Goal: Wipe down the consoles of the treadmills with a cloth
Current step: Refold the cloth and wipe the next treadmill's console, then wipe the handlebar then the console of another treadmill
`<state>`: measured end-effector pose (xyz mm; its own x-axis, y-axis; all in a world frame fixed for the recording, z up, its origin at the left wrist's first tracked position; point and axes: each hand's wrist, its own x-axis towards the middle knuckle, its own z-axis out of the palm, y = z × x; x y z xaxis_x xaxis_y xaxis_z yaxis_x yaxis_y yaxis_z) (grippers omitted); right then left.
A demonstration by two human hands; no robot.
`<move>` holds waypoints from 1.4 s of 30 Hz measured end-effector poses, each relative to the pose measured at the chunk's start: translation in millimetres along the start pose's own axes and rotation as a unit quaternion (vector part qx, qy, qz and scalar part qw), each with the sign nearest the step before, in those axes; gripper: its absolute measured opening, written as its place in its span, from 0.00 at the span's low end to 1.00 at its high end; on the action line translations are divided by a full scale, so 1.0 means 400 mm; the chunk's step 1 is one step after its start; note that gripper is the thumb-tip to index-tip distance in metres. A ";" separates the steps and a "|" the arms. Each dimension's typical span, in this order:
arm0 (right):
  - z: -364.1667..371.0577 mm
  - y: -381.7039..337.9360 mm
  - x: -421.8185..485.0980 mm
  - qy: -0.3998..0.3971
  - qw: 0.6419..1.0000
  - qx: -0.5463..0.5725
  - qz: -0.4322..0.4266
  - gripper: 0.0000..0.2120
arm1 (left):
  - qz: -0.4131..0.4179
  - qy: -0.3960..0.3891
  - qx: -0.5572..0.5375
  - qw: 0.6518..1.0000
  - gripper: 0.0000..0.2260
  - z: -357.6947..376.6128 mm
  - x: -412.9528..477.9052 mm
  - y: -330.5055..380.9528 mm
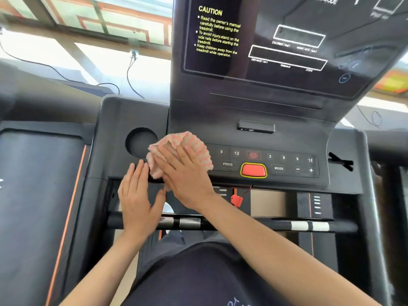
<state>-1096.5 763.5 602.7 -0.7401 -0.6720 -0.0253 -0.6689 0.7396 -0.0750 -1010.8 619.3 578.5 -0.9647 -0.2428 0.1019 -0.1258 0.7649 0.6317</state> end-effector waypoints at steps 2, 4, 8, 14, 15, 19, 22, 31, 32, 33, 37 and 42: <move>0.010 -0.004 -0.002 -0.010 1.000 0.014 -0.019 0.31 | 0.001 -0.004 -0.018 1.000 0.33 -0.004 -0.006 -0.005; 0.025 -0.012 -0.011 -0.006 0.999 0.029 -0.023 0.34 | 0.009 -0.005 -0.030 1.000 0.32 -0.010 -0.007 -0.008; 0.045 -0.022 -0.044 0.022 0.998 0.054 -0.012 0.34 | 0.038 0.003 -0.027 0.999 0.30 -0.012 -0.003 -0.003; 0.018 0.028 -0.081 0.040 0.996 0.067 0.043 0.29 | 0.065 -0.015 -0.026 0.997 0.31 -0.001 -0.017 0.040; 0.019 0.045 -0.086 0.038 0.995 0.058 0.065 0.27 | 0.070 -0.017 -0.025 0.997 0.31 0.003 -0.022 0.052; 0.033 0.132 -0.148 0.006 0.992 0.048 0.116 0.27 | 0.085 -0.028 -0.016 0.996 0.30 0.038 -0.051 0.106; 0.041 0.208 -0.233 0.013 0.990 0.048 0.135 0.26 | 0.096 -0.037 -0.034 0.994 0.28 0.068 -0.075 0.161; 0.029 0.443 -0.487 0.016 0.970 0.029 0.240 0.28 | 0.147 -0.113 -0.077 0.980 0.20 0.174 -0.144 0.342; 0.027 0.464 -0.518 0.018 0.966 0.033 0.257 0.28 | 0.150 -0.125 -0.079 0.978 0.19 0.185 -0.151 0.362; 0.022 0.483 -0.548 0.023 0.961 0.038 0.273 0.28 | 0.153 -0.137 -0.080 0.975 0.18 0.195 -0.159 0.384; -0.018 0.527 -0.659 0.094 0.947 0.080 0.298 0.24 | 0.165 -0.186 -0.092 0.964 0.16 0.233 -0.187 0.466; -0.061 0.514 -0.767 0.186 0.891 0.173 0.375 0.19 | 0.179 -0.230 -0.105 0.951 0.15 0.278 -0.216 0.566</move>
<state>-1008.5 1122.7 619.2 -0.9848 0.1144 0.1305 0.0380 0.8760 -0.4807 -981.6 879.7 627.3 -0.9421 0.3345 0.0220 0.2317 0.6024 0.7639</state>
